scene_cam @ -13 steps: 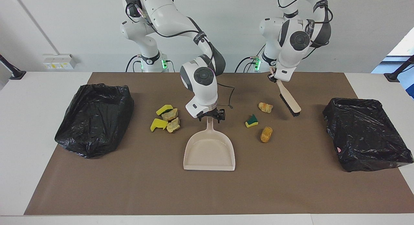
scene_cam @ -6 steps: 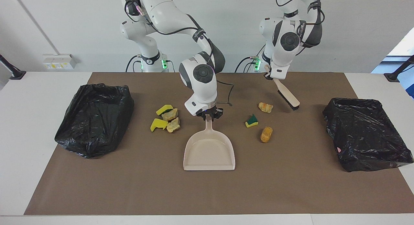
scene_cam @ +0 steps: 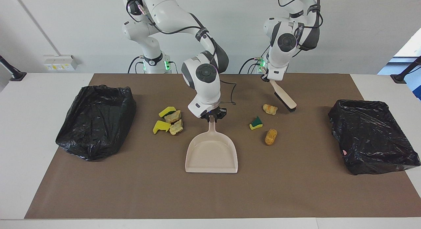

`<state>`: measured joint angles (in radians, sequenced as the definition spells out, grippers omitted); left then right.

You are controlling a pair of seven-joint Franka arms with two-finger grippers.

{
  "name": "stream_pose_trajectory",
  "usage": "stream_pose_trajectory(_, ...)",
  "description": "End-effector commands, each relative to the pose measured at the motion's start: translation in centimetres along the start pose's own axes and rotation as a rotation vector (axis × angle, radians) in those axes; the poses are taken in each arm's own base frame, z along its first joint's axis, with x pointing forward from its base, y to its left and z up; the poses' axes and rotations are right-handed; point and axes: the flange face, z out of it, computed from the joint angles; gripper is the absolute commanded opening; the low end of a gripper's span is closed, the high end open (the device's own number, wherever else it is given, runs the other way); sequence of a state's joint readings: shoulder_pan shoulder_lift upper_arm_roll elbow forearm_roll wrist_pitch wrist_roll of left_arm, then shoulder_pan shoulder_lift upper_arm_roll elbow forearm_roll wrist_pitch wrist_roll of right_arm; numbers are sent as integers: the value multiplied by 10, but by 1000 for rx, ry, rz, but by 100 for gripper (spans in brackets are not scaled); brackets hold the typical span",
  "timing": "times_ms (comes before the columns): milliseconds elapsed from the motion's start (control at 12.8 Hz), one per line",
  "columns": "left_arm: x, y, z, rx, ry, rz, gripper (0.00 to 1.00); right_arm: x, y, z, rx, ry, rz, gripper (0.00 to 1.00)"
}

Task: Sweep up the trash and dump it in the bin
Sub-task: 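Sweep the brown pieces and green sponge into the dustpan with the left gripper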

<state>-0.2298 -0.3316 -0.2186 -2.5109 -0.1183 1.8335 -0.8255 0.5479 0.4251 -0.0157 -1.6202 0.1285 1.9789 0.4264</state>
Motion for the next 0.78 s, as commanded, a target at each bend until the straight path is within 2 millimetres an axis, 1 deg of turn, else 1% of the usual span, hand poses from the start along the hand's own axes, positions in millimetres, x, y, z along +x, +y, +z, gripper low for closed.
stream_pose_trajectory(0,0,14,11,-59,-27,-3,10,-7,45,-50,21,-26,-194,0)
stream_pose_trajectory(78,2,21,19,-58,-35,3,10,-10,57,-68,22,-27,-260,0)
stream_pose_trajectory(156,6,28,18,-82,-13,8,10,-14,71,-82,13,-36,-345,0)
stream_pose_trajectory(234,11,33,17,-99,-1,22,10,-19,82,-90,5,-61,-451,0)
stream_pose_trajectory(312,12,35,15,-103,5,75,10,-22,92,-92,-16,-87,-559,0)
stream_pose_trajectory(390,13,36,14,-108,10,116,10,-26,96,-87,-52,-95,-653,0)
stream_pose_trajectory(468,16,39,9,-127,30,147,10,-28,99,-84,-88,-91,-744,0)
stream_pose_trajectory(546,21,45,10,-141,46,197,12,-29,102,-81,-109,-87,-837,0)
stream_pose_trajectory(624,24,49,5,-159,71,263,10,-29,108,-77,-117,-72,-911,0)
stream_pose_trajectory(702,26,51,4,-160,77,321,0,-29,115,-70,-122,-61,-983,0)
